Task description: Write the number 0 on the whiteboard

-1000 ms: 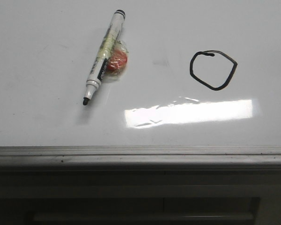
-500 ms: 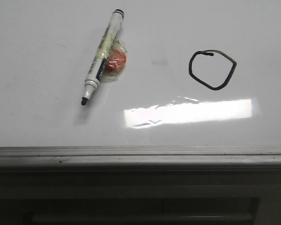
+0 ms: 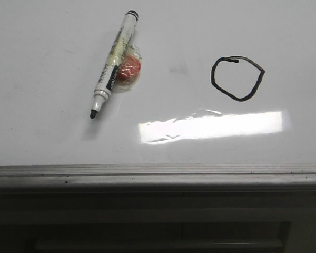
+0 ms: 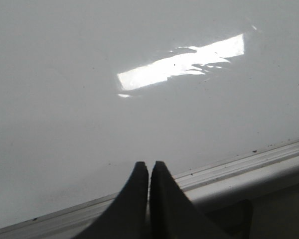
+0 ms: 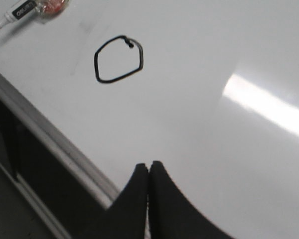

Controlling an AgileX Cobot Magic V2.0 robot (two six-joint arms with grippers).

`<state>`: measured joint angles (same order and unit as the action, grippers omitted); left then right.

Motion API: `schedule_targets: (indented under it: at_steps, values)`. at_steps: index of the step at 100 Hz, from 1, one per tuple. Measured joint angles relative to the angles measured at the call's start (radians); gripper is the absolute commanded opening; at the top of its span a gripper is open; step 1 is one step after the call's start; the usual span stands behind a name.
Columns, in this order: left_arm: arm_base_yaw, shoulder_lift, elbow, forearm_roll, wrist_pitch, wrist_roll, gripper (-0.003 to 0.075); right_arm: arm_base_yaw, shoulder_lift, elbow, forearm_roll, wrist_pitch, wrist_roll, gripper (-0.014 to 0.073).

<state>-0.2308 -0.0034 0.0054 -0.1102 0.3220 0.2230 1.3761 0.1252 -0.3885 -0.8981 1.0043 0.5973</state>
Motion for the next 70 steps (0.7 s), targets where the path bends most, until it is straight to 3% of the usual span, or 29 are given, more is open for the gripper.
schedule_targets:
  at_steps: [16,30,44,59,70]
  values:
    - [0.0,0.0,0.0,0.0,0.0,0.0,-0.002,-0.018,0.0,0.024,-0.033,-0.15,0.0,-0.0059]
    - [0.0,0.0,0.0,0.0,0.0,0.0,-0.002,-0.145,0.004,0.024,0.057,-0.291,0.0,-0.0059]
    - [0.0,0.0,0.0,0.0,0.0,0.0,-0.002,-0.372,0.004,0.03,0.259,-0.457,-0.065,-0.0059]
    - [0.0,0.0,0.0,0.0,0.0,0.0,-0.002,-0.706,0.004,0.066,0.593,-0.584,-0.339,-0.0059]
    - [0.0,0.0,0.0,0.0,0.0,0.0,-0.002,-0.948,0.005,0.175,0.735,-0.769,-0.448,-0.0059]
